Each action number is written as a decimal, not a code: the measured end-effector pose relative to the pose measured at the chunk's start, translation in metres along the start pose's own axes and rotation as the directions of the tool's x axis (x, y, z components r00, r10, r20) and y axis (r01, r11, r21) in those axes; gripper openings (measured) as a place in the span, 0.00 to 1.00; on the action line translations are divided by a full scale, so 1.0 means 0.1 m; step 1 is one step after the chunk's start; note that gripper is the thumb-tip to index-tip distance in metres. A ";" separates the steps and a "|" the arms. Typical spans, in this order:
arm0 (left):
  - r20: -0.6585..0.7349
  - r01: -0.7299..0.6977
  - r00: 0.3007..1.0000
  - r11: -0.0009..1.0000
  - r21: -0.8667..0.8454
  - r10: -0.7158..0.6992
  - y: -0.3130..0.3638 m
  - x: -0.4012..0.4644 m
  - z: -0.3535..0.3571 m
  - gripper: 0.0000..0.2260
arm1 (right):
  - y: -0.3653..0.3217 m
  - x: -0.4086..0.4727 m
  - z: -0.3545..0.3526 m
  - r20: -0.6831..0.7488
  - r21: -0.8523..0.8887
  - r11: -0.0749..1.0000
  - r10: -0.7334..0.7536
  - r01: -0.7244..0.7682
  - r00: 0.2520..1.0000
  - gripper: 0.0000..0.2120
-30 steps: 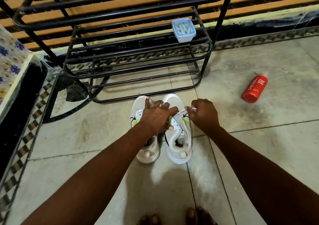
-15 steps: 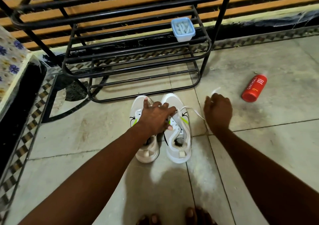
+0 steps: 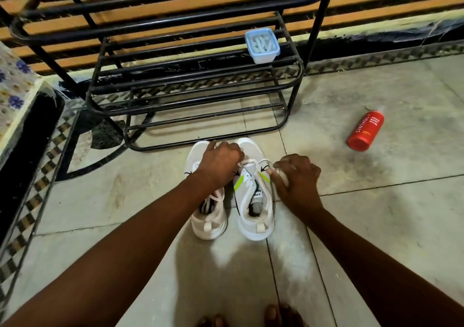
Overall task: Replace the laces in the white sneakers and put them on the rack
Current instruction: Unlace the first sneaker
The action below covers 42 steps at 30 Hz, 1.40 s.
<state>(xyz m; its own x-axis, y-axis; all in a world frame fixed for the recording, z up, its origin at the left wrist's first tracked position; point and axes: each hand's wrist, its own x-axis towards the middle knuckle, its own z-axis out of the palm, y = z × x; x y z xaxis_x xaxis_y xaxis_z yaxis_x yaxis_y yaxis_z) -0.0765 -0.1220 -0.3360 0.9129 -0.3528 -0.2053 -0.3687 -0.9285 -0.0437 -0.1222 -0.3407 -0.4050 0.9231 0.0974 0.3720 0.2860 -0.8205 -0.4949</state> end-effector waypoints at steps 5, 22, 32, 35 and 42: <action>-0.060 0.035 0.997 0.999 -0.026 -0.037 0.03 0.02 0.07 0.12 | -0.19 -0.02 0.06 0.156 0.219 0.962 -0.200 0.164 0.967 0.21; -0.587 -0.228 0.712 0.664 -0.712 -0.384 0.12 -0.14 -0.24 0.10 | -0.24 -0.13 0.09 0.184 -0.090 0.979 -0.164 0.182 0.969 0.20; -0.409 -0.241 0.831 0.418 -0.876 -0.378 0.05 -0.07 -0.47 0.06 | -0.26 -0.11 0.12 0.199 -0.093 0.980 -0.155 0.177 0.968 0.22; -0.344 -0.115 0.908 0.647 -0.753 -0.239 -0.06 -0.06 -0.12 0.05 | -0.27 -0.13 0.13 0.169 -0.086 0.984 -0.142 0.158 0.975 0.20; -0.047 0.092 0.994 0.982 -0.166 -0.101 -0.06 -0.06 0.13 0.10 | -0.25 -0.14 0.17 0.112 -0.063 0.980 -0.179 0.187 0.978 0.19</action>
<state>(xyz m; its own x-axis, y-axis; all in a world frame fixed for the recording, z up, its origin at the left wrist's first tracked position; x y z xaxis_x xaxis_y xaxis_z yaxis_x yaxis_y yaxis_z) -0.0825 -0.1132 -0.3470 0.9525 -0.2627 -0.1541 -0.2494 -0.9632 0.1005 -0.1380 -0.3115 -0.4114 0.8799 0.3049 0.3645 0.4364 -0.8219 -0.3661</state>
